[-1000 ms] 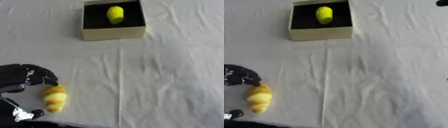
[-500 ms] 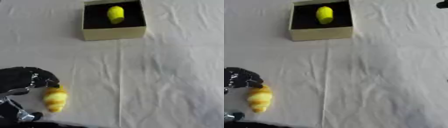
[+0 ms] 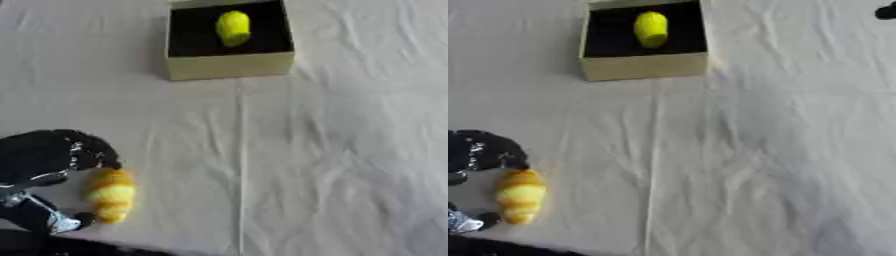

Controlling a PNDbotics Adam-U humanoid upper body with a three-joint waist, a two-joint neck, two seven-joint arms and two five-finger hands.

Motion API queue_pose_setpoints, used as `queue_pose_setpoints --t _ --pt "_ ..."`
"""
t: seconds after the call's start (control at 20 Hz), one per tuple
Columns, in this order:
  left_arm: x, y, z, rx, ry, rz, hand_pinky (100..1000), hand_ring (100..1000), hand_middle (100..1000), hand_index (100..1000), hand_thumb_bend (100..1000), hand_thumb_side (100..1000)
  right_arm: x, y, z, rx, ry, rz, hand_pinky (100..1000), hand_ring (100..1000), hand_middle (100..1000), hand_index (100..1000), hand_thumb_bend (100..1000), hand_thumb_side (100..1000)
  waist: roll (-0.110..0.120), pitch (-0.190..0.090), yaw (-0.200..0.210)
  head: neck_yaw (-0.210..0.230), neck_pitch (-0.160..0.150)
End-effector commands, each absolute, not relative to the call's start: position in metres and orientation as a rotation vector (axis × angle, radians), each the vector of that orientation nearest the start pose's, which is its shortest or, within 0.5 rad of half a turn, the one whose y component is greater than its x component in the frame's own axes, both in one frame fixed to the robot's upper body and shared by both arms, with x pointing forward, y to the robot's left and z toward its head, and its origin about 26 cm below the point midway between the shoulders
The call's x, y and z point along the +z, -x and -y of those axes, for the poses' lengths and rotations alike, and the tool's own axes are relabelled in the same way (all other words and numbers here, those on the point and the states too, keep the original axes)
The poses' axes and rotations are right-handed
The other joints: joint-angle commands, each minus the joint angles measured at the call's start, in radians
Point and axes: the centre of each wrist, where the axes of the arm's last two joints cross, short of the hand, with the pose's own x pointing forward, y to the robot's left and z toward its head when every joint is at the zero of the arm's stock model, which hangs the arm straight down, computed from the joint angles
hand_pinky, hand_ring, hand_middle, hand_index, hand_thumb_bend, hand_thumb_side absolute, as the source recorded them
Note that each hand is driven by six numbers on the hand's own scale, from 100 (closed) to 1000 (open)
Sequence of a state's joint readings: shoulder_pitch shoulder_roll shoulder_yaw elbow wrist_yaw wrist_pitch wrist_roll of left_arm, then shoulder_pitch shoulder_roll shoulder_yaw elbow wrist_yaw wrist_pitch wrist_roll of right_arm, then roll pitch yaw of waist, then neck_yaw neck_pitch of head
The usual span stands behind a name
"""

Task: Pick up objects on the table and place them in the box.

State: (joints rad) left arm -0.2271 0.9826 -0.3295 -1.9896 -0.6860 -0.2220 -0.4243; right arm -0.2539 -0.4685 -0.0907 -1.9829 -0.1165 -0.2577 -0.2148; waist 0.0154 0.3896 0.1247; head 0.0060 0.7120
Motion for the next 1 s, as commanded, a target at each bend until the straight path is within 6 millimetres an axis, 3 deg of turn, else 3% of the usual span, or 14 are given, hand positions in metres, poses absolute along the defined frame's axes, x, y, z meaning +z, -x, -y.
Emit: queue_pose_setpoints --t 0.05,0.35,0.5,0.55,0.65,0.75,0.9,1.0 --pt "0.196 -0.279 -0.296 -2.082 -0.806 1.416 828 856 773 842 390 328 0.214 -0.292 0.307 0.154 0.286 2.538 853 650 676 771 100 649 0.000 -0.014 -0.002 0.004 0.002" --pt "0.191 -0.278 -0.293 -2.095 -0.796 1.395 795 803 714 724 358 254 0.214 -0.292 0.307 0.151 0.283 2.538 854 650 675 772 100 651 0.001 -0.014 -0.004 0.009 0.004" --pt "0.190 -0.278 -0.292 -2.097 -0.802 1.397 790 797 707 715 351 244 0.214 -0.292 0.307 0.150 0.281 2.538 854 650 675 772 100 651 0.001 -0.014 -0.004 0.010 0.005" --pt "0.190 -0.278 -0.292 -2.088 -0.815 1.405 746 749 645 642 254 112 0.214 -0.292 0.307 0.149 0.280 2.537 854 650 675 772 100 654 0.000 -0.014 -0.003 0.009 0.004" --pt "0.190 -0.278 -0.291 -2.075 -0.835 1.423 730 733 621 604 159 100 0.214 -0.292 0.307 0.148 0.280 2.536 854 650 674 772 100 653 -0.001 -0.014 -0.003 0.008 0.005" --pt "0.192 -0.279 -0.291 -2.065 -0.849 1.450 714 717 607 582 135 100 0.214 -0.292 0.307 0.148 0.281 2.535 854 650 674 772 100 655 -0.002 -0.014 -0.002 0.008 0.007" --pt "0.203 -0.282 -0.292 -2.043 -0.878 1.534 713 714 604 577 130 100 0.213 -0.291 0.308 0.152 0.286 2.532 854 650 674 772 100 653 -0.001 -0.016 0.003 0.005 0.008" --pt "0.221 -0.286 -0.293 -2.014 -0.919 1.643 713 710 601 578 124 100 0.214 -0.291 0.308 0.155 0.290 2.533 854 651 674 772 100 650 0.000 -0.019 0.007 0.004 0.010"
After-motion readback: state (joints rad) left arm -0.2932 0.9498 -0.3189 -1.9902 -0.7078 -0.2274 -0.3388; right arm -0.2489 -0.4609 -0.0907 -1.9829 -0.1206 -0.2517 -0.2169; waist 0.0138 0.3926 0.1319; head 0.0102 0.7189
